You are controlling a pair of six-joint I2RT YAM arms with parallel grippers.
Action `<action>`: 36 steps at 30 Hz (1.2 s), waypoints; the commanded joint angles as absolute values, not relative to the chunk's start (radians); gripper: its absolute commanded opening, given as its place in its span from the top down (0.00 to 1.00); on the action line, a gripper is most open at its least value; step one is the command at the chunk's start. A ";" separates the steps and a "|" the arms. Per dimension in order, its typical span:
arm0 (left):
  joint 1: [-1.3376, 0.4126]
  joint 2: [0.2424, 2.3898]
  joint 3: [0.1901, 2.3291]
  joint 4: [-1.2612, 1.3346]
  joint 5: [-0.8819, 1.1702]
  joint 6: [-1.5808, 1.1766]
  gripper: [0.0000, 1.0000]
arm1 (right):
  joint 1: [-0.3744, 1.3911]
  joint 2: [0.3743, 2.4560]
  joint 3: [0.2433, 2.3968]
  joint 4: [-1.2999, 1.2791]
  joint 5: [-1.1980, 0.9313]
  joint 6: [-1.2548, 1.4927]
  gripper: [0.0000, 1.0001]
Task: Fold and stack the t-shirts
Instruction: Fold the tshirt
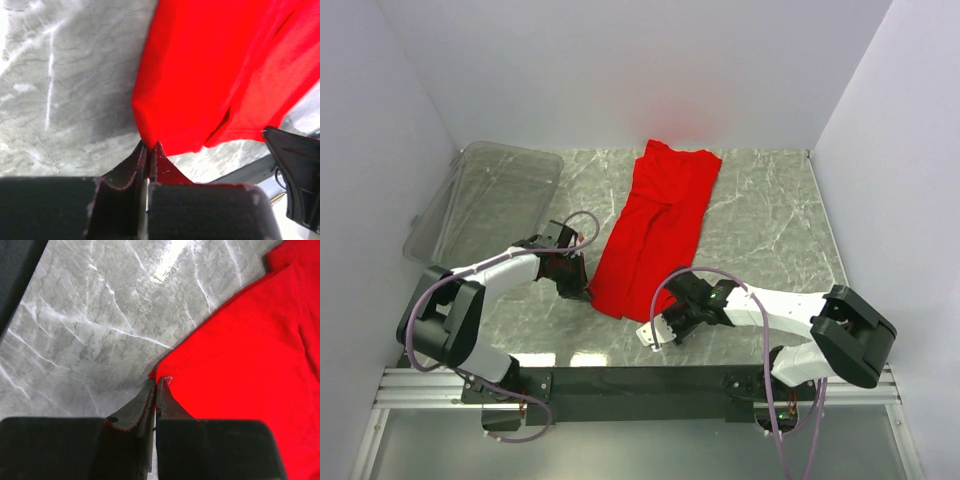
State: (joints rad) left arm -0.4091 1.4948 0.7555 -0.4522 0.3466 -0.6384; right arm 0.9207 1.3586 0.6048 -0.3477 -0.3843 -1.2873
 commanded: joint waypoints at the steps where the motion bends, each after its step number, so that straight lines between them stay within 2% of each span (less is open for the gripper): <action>1: -0.414 1.422 0.758 -0.426 0.382 -0.626 0.99 | 0.922 1.313 0.630 -0.362 -0.419 -1.204 1.00; 9: -0.403 1.390 0.798 -0.419 0.443 -0.649 0.99 | 0.824 1.187 0.644 -0.348 -0.501 -0.973 1.00; 23: -0.351 1.453 0.946 -0.388 0.574 -0.739 0.99 | 0.632 1.147 0.689 -0.304 -0.581 -0.775 1.00; 36: -0.348 1.735 1.227 -0.396 0.611 -0.747 0.99 | 0.433 1.275 0.810 -0.262 -0.617 -0.559 1.00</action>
State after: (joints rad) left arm -0.3500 1.6867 1.1328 -0.4152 0.5812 -0.7307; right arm 0.4698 1.2469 0.7570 -0.2947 -0.5930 -0.6327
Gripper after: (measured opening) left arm 0.056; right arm 0.019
